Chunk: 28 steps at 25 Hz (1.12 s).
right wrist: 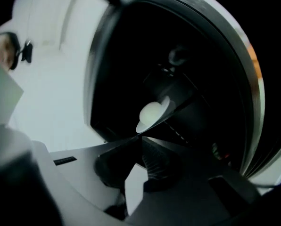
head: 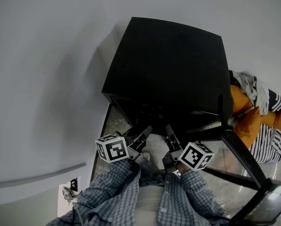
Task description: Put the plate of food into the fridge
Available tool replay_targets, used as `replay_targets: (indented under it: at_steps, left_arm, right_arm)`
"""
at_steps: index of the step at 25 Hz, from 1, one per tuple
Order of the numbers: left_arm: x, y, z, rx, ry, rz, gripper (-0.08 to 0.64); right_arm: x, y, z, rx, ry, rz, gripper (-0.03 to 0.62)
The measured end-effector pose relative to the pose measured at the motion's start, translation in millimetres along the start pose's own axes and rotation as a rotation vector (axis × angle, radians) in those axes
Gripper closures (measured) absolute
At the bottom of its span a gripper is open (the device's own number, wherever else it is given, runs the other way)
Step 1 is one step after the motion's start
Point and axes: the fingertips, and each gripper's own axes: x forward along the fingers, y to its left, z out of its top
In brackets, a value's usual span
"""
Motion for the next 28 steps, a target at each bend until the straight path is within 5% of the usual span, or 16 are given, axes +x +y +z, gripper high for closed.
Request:
replay_targets:
  at_steps: [5, 10, 28]
  left_arm:
    - [-5.6, -12.1, -13.3, 0.269, 0.086, 0.071, 0.554]
    - [-21.3, -23.7, -26.6, 0.364, 0.122, 0.075, 0.554]
    - [-19.2, -47.6, -48.0, 0.451, 0.154, 0.026, 0.554]
  right_arm:
    - [-17.1, 18.8, -3.2, -0.258, 0.019, 0.003, 0.584]
    - [-35.2, 34.1, -7.0, -0.420, 0.022, 0.030, 0.586]
    - [-63.1, 25.3, -8.2, -0.332, -0.008, 0.028, 0.586]
